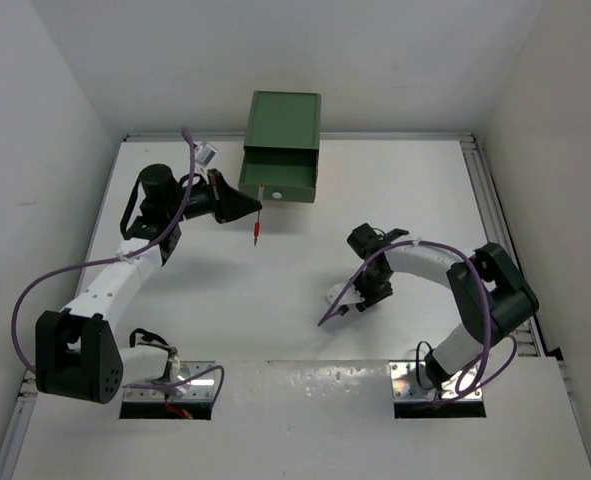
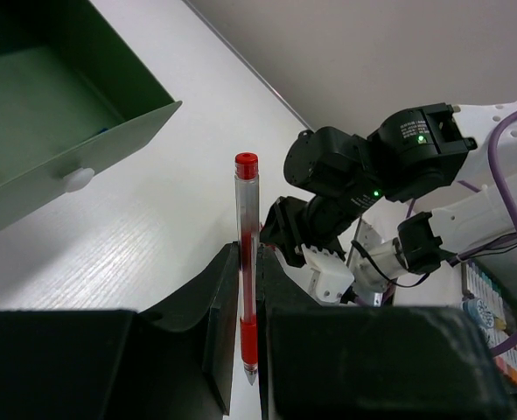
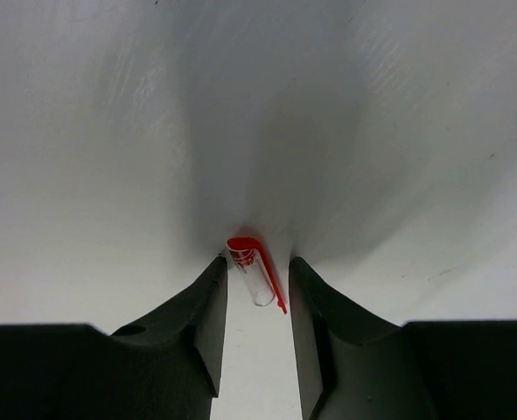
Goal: Sort the stationery into containers
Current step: Pick up the pen cap from the center of the board.
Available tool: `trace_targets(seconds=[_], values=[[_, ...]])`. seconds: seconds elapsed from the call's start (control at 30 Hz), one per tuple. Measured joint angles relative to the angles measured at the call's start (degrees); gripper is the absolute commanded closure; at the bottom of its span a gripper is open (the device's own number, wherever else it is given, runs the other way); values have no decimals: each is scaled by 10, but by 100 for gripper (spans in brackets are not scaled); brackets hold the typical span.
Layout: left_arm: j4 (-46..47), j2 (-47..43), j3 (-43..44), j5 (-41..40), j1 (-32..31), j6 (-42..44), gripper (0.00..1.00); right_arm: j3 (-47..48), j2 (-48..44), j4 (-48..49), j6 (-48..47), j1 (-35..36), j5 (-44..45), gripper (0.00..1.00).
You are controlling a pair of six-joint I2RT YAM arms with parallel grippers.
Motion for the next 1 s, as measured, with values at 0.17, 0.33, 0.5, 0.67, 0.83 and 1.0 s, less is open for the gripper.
trace_targets(seconds=[0.17, 0.33, 0.5, 0.67, 0.83, 1.0], values=[[0, 0, -2, 0, 2, -1, 100, -3, 0, -2, -8, 3, 3, 75], [10, 0, -7, 0, 6, -9, 100, -3, 0, -8, -4, 13, 15, 93], [27, 0, -12, -1, 7, -28, 100, 20, 6, -24, 45, 17, -3, 100], [69, -16, -18, -9, 23, -69, 100, 140, 5, -55, 189, 12, -75, 100], [144, -52, -34, -27, 41, -135, 100, 275, -18, -34, 433, -32, -189, 100], [185, -90, -35, -32, 36, -124, 100, 306, -64, 30, 693, -75, -297, 100]])
